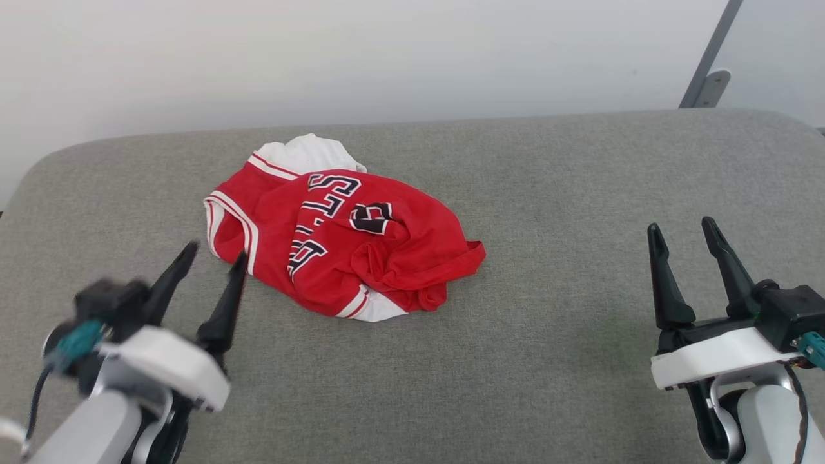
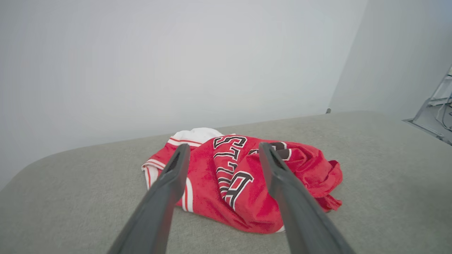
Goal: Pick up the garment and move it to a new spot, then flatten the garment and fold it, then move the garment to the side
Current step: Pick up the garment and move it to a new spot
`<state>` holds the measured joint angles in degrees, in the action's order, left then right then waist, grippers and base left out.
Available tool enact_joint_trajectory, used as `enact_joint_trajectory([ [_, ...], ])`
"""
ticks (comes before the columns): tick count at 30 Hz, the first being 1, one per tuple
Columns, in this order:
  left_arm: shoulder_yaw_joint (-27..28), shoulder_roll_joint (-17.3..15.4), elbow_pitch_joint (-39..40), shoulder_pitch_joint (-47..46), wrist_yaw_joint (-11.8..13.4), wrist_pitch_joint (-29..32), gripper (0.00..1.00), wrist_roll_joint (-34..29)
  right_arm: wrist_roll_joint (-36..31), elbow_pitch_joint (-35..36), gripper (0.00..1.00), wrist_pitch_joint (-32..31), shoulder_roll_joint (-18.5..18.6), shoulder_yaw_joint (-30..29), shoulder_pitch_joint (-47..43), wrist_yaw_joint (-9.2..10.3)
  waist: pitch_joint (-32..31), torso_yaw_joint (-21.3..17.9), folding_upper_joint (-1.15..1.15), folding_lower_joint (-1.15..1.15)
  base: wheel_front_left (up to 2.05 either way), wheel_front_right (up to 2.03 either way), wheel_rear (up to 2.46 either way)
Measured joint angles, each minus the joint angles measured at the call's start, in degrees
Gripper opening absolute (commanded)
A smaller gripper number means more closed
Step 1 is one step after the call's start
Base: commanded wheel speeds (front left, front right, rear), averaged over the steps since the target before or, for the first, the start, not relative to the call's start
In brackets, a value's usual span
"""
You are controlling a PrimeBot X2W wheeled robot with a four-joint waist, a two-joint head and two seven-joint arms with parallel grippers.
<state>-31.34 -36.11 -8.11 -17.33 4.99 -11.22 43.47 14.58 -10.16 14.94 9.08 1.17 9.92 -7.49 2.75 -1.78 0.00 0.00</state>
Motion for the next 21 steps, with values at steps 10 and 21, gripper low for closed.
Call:
enact_joint_trajectory([
  [10,10.58,2.09,2.27,13.04,2.07,-3.69,1.00,-0.08,0.05,-1.09,1.00,0.00,0.24,-1.42,-1.44,0.00,-1.41,1.18,0.00,0.00,0.00,0.00,0.00],
  [21,26.01,10.89,6.13,25.21,-3.09,-3.75,1.00,-6.65,-0.01,-0.98,1.00,-0.02,-0.68,-2.48,-3.53,0.00,-2.57,2.30,0.00,0.00,0.00,0.00,0.00],
])
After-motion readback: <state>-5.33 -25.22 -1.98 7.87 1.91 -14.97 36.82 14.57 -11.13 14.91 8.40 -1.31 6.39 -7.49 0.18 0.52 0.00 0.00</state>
